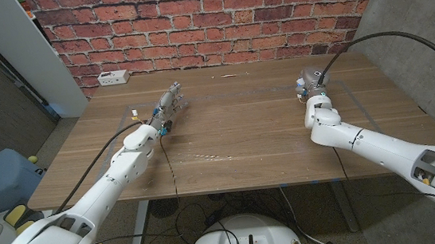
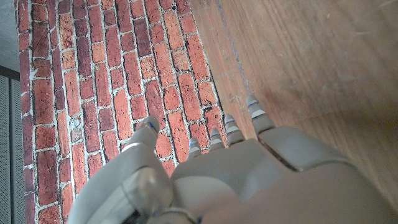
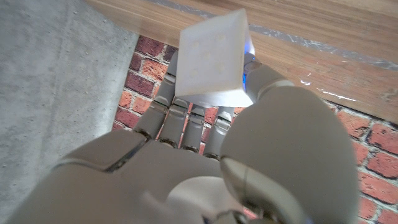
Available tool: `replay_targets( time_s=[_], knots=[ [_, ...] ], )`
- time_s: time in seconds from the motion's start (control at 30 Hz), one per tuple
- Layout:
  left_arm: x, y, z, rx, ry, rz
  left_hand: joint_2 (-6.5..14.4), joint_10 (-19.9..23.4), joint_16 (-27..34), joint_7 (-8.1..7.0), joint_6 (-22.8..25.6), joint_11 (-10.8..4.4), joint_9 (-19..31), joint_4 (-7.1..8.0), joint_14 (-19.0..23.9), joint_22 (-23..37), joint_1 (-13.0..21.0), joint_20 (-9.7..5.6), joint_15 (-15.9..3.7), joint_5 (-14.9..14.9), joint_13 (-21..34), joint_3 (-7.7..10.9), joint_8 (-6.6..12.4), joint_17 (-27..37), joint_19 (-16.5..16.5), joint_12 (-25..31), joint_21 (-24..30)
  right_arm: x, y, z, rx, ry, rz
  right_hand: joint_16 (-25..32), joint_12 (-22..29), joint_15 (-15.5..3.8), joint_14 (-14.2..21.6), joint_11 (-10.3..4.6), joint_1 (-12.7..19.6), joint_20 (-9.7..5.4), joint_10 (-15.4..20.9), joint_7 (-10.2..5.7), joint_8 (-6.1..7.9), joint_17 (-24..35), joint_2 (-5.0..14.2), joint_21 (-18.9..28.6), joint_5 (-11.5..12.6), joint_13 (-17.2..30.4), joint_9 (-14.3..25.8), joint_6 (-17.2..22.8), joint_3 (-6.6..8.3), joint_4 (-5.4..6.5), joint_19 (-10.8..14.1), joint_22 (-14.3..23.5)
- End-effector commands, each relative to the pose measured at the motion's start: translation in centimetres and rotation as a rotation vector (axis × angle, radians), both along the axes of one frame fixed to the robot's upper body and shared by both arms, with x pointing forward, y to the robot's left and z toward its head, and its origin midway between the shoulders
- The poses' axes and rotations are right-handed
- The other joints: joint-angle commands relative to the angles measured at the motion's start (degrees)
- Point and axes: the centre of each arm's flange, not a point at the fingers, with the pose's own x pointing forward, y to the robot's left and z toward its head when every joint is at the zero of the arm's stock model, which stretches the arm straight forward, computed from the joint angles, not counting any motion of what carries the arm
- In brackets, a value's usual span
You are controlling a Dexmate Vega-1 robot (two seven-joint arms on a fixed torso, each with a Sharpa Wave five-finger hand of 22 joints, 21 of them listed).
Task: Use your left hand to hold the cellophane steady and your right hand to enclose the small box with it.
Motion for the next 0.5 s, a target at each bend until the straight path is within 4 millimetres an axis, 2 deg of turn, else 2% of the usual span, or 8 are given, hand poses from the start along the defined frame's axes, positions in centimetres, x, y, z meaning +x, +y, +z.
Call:
replay_targets(
  time_s=[0.03,0.5],
  knots=[
    [-0.1,0.2,-0.1,0.001,0.004,-0.002,-0.2,0.4,0.5,0.07,0.3,0.11,0.1,-0.13,0.6,0.3,-0.7,0.17,0.29,-0.1,0.0,0.40,0.40,0.1,0.3,0.4,-0.1,-0.4,2.9,0.3,-0.093,-0.023,0.078,0.0,0.2,-13.07,5.9,-2.95,12.6,-4.17,3.2,0.50,0.18,8.8,12.65,0.6,0.0,0.2,0.3,1.0,-0.16,0.23,-0.3,0.2],
    [-0.6,0.1,-0.6,0.000,0.003,-0.003,-0.1,1.0,0.5,0.25,0.7,0.20,0.1,-0.09,1.2,0.3,-0.9,0.17,0.32,-0.1,-0.3,0.43,0.45,0.2,0.4,0.6,-0.2,-1.7,5.4,0.5,-0.173,-0.056,0.164,-0.2,0.2,-13.09,6.1,-2.97,12.8,-4.23,3.4,0.42,0.05,9.2,12.56,1.5,0.0,0.6,0.4,1.2,-0.51,0.26,-0.6,0.2]
  ],
)
